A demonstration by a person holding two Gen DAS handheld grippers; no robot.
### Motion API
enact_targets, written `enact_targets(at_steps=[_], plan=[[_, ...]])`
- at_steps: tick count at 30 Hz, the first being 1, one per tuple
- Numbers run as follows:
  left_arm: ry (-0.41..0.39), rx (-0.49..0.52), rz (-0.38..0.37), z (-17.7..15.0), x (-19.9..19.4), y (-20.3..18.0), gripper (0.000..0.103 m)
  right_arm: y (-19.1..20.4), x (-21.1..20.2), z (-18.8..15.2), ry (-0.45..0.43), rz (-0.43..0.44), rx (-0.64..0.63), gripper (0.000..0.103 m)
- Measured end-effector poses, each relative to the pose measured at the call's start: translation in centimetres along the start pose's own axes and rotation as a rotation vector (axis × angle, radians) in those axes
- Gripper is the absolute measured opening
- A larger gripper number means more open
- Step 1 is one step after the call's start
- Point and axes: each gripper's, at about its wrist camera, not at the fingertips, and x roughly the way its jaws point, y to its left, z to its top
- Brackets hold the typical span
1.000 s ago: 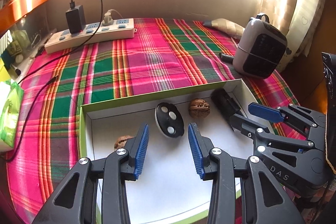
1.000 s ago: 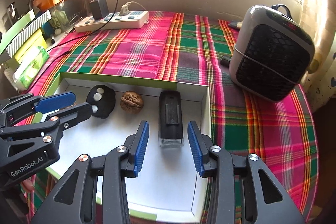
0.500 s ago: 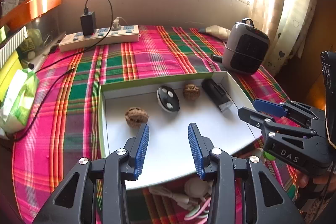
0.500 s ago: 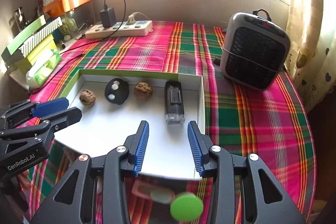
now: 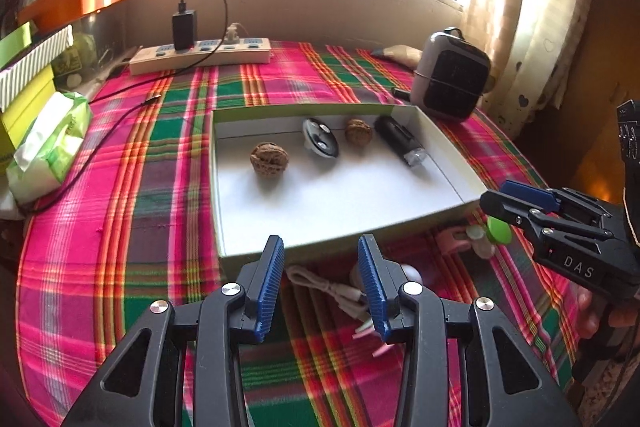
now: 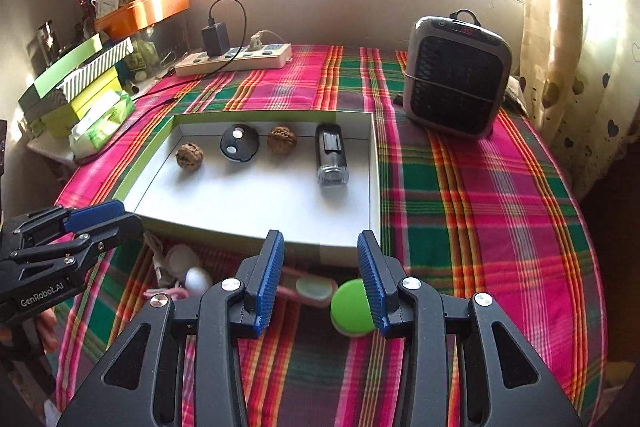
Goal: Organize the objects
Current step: 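Withdraw both grippers toward the green lamp and pink earhook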
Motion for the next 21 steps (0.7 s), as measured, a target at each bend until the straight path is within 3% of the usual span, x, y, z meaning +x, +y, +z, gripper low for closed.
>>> enact_targets(at_steps=[4, 7, 21], plan=[[-0.023, 0.022, -0.013, -1.1, -0.9, -0.4, 0.037, -0.3, -1.2, -1.0, -0.022, -0.008, 0.015, 0.04], [0.016, 0.043, -0.056, -1.9, -0.5, -0.9, 0.037, -0.6, -1.7, -1.8, -0.026, -0.012, 0.032, 0.04], [0.065, 0.143, -0.108, -4.2, 0.8, -3.5, 0.041, -3.1, -2.5, -5.5, -0.001, -0.047, 0.11, 0.046]])
